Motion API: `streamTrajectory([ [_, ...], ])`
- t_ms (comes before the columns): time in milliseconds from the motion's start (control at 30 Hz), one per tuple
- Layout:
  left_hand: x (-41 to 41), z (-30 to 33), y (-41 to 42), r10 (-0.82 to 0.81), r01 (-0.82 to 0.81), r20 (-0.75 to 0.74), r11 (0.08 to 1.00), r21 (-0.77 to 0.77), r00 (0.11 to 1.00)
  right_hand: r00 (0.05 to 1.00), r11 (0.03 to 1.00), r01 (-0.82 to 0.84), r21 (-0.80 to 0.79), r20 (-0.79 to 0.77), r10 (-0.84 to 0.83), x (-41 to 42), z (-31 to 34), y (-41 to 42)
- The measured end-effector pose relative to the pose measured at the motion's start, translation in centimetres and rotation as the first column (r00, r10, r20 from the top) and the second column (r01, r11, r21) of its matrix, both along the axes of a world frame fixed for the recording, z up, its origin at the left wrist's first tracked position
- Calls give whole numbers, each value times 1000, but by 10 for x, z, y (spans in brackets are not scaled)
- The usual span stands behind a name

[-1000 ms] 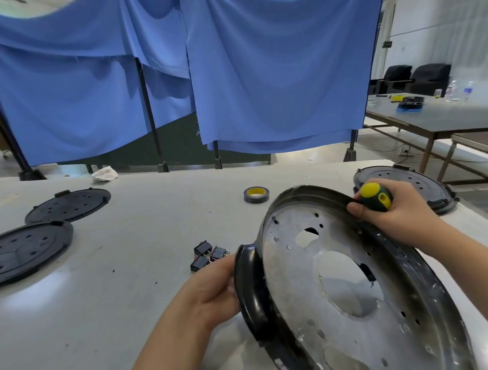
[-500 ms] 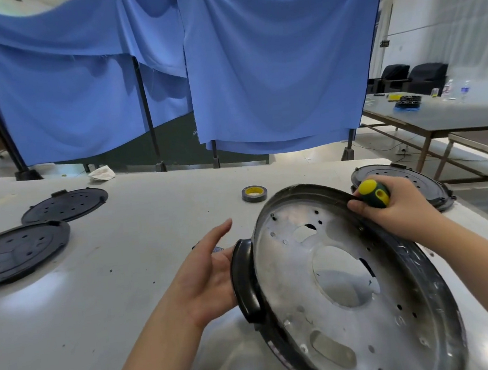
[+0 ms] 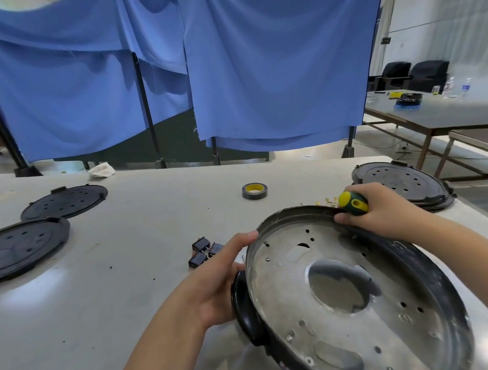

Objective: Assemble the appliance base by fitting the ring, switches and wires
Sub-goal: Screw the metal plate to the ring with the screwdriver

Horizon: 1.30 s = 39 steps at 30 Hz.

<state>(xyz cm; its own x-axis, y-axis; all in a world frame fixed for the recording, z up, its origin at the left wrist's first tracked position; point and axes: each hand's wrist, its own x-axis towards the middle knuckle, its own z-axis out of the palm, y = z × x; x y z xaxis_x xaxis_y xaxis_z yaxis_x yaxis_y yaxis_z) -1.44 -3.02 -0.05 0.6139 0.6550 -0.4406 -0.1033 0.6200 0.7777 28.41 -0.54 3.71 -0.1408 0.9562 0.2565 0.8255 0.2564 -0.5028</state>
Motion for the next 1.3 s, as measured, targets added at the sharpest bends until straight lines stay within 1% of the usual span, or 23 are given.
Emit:
streamTrajectory([
  [100, 1, -2, 0, 55, -55, -29, 998, -20, 998, 998, 999, 38, 13, 40, -38, -3, -5, -1],
  [200, 1, -3, 1, 109, -110, -40, 993, -29, 993, 998, 996, 66, 54, 4, -66, -2, -4, -3],
  [267, -1, -2, 1, 136, -136, -26, 991, -10, 990, 991, 995, 66, 71, -122, -57, -1, -3, -5],
  [367, -6, 1, 2, 170, -170, 9, 984, 43, 985, 942, 993, 101, 54, -326, -78, 1, 1, -6],
  [433, -10, 4, 2, 229, -230, 15, 971, 67, 973, 902, 988, 151, 32, -412, -125, 6, 6, -5],
  [500, -15, 7, 4, 299, -299, 10, 950, 96, 954, 875, 982, 188, -9, -453, -172, 12, 12, -5],
  [567, -21, 12, 5, 369, -371, 39, 921, 117, 929, 891, 973, 218, -78, -392, -231, 17, 13, -3],
  [600, -25, 14, 7, 406, -411, 66, 903, 128, 912, 917, 968, 220, -123, -313, -248, 18, 11, -1],
  [667, -33, 16, 9, 458, -478, 148, 864, 159, 876, 972, 964, 192, -182, -96, -212, 18, 1, 2],
  [700, -37, 16, 11, 473, -504, 193, 846, 175, 860, 979, 961, 191, -201, -36, -202, 17, -7, 3],
  [767, -42, 15, 12, 480, -532, 267, 828, 177, 836, 976, 950, 211, -232, 3, -217, 14, -24, 1],
  [800, -44, 14, 13, 483, -538, 290, 828, 155, 826, 976, 952, 218, -217, 46, -213, 12, -31, 0],
  [833, -43, 13, 13, 489, -542, 305, 832, 119, 817, 969, 954, 232, -191, 135, -209, 9, -38, -4],
  [900, -43, 12, 14, 513, -557, 335, 830, 42, 790, 933, 957, 261, -128, 290, -215, 5, -51, -7],
  [933, -42, 12, 15, 527, -568, 351, 823, 16, 774, 917, 958, 270, -100, 330, -224, 2, -56, -9],
  [1067, -41, 8, 17, 603, -632, 354, 774, -44, 715, 870, 948, 319, -15, 401, -287, -6, -62, -15],
  [1167, -42, 8, 19, 662, -678, 353, 729, -95, 661, 779, 930, 356, 86, 522, -347, -16, -61, -17],
  [1200, -43, 8, 19, 682, -693, 348, 712, -113, 643, 767, 930, 347, 122, 534, -356, -22, -60, -18],
  [1233, -42, 8, 19, 699, -706, 345, 696, -128, 627, 778, 935, 323, 145, 521, -350, -29, -60, -18],
  [1300, -42, 9, 19, 722, -723, 358, 673, -159, 593, 864, 961, 245, 125, 423, -275, -49, -60, -18],
])
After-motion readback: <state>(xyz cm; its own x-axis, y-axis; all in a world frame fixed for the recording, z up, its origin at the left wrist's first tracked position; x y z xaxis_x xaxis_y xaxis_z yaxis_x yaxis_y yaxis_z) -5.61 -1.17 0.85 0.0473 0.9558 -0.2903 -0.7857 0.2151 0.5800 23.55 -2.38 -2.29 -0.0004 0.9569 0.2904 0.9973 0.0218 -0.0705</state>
